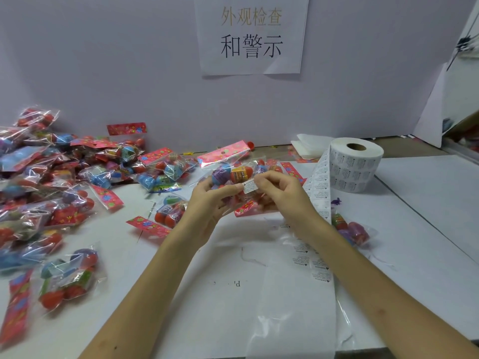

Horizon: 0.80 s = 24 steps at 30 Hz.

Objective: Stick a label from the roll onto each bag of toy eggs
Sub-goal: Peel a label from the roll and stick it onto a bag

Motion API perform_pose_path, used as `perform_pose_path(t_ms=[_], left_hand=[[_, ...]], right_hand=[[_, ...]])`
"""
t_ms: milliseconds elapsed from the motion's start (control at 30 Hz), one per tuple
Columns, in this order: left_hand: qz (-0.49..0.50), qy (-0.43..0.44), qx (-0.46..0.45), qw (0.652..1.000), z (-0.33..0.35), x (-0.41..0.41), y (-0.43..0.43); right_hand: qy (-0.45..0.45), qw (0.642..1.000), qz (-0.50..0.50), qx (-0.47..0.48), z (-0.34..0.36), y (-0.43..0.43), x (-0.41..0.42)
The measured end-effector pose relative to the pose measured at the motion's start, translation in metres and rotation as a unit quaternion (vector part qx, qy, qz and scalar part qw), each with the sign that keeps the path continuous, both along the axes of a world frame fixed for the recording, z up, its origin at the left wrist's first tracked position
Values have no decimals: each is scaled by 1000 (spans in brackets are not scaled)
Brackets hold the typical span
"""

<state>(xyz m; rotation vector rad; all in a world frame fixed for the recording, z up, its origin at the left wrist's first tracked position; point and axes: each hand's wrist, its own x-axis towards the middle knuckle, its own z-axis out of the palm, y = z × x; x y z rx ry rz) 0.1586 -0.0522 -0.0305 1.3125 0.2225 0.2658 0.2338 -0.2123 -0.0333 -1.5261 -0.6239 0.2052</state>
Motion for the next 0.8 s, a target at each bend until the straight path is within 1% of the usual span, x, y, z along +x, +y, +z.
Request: perform_pose_path(t_ms=[67, 200, 400, 567, 733, 800], left_hand=[[-1, 2, -2, 1000, 0, 0, 0], [6, 4, 10, 1000, 1, 0, -1], [1, 4, -13, 1000, 0, 0, 2], [13, 4, 4, 1000, -1, 0, 1], [14, 6, -3, 1000, 0, -1, 2], [15, 5, -2, 1000, 1, -1, 1]], right_hand=[[9, 1000, 7, 9, 1, 0, 0], [-1, 1000, 4, -10, -1, 2, -1], [11, 999, 37, -5, 1, 1, -1], [-3, 999, 30, -14, -3, 3, -2], [-18, 998, 45, -32, -5, 2, 0], [-15, 999, 42, -22, -4, 3, -1]])
